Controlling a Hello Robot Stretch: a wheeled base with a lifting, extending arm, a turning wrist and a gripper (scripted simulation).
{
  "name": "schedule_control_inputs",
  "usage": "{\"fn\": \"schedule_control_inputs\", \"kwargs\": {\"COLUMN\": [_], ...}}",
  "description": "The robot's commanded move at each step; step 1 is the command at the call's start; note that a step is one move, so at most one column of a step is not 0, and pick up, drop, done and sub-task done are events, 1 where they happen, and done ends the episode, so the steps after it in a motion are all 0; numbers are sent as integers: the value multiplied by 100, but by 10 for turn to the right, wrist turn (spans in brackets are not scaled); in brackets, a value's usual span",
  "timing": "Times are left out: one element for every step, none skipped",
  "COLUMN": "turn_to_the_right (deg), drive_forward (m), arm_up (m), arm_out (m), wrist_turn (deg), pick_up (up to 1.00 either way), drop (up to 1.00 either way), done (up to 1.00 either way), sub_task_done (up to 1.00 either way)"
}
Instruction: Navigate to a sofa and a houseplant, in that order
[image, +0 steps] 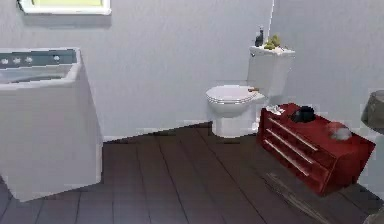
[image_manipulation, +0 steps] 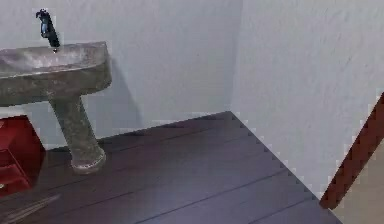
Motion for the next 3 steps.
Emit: {"fn": "schedule_control_inputs", "kwargs": {"turn_to_the_right": [-300, 0, -450], "drive_forward": [0, 10, 0], "arm_up": [0, 0, 0], "arm_out": [0, 0, 0], "wrist_turn": [0, 0, 0], "pick_up": [0, 0, 0], "drop": [0, 0, 0], "done": [0, 0, 0], "sub_task_done": [0, 0, 0]}}
